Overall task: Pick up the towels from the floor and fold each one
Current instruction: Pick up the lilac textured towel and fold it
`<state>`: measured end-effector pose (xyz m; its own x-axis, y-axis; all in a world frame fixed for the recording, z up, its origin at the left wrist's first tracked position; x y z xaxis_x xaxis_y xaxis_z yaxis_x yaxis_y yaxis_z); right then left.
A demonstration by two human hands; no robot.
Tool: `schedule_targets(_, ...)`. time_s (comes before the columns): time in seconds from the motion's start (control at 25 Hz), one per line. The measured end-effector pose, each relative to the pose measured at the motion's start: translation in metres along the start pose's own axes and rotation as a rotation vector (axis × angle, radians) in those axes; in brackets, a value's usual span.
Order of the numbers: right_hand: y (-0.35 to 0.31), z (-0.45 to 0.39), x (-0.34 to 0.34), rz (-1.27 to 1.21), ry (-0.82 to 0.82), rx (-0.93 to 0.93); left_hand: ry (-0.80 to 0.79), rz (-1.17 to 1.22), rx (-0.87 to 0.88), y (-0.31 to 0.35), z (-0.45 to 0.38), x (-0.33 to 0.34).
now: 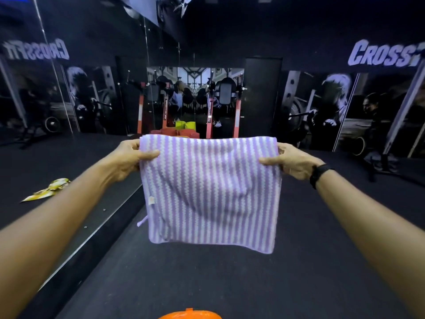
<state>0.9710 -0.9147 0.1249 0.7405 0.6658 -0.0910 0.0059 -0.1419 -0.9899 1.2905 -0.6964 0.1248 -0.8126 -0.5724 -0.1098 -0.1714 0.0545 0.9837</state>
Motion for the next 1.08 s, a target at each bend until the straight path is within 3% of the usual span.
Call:
schedule_targets(0.24, 0.002, -0.004, -0.023, -0.156, 0.280, -0.075, 0.152, -0.018, -0.009, -0.006, -0.004, -0.011)
schedule_targets(0.28, 0.003, -0.005, -0.025, -0.177, 0.264, -0.076, 0.180, 0.013, -0.011, -0.005, -0.004, -0.013)
schedule_targets(0.4, 0.002, 0.003, -0.012, -0.014, 0.086, -0.081, 0.001, 0.010, 0.022, -0.005, 0.003, 0.000)
schedule_targets(0.6, -0.002, 0.008, -0.018, -0.028, 0.146, -0.207, 0.037, 0.030, 0.126, 0.000, 0.005, -0.002)
schedule_targets(0.84, -0.016, 0.013, -0.020, 0.149, 0.100, -0.275, 0.029, -0.242, 0.234, 0.012, 0.003, -0.008)
schedule_targets(0.96, -0.017, 0.009, -0.023, 0.056, 0.150, -0.305, 0.083, -0.258, 0.176, 0.014, 0.000, -0.009)
schedule_targets(1.08, -0.009, 0.007, -0.017, 0.050, 0.115, -0.259, -0.067, -0.069, -0.033, -0.001, 0.006, 0.014)
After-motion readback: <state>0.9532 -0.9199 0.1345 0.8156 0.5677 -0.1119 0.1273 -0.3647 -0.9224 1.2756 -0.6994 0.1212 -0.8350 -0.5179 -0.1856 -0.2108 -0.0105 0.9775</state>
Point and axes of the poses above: each hand's wrist, its own z-axis away from the middle knuckle, its own x-axis out of the palm, y = z × x, the point moved 7 cm from there along -z, towards the middle knuckle
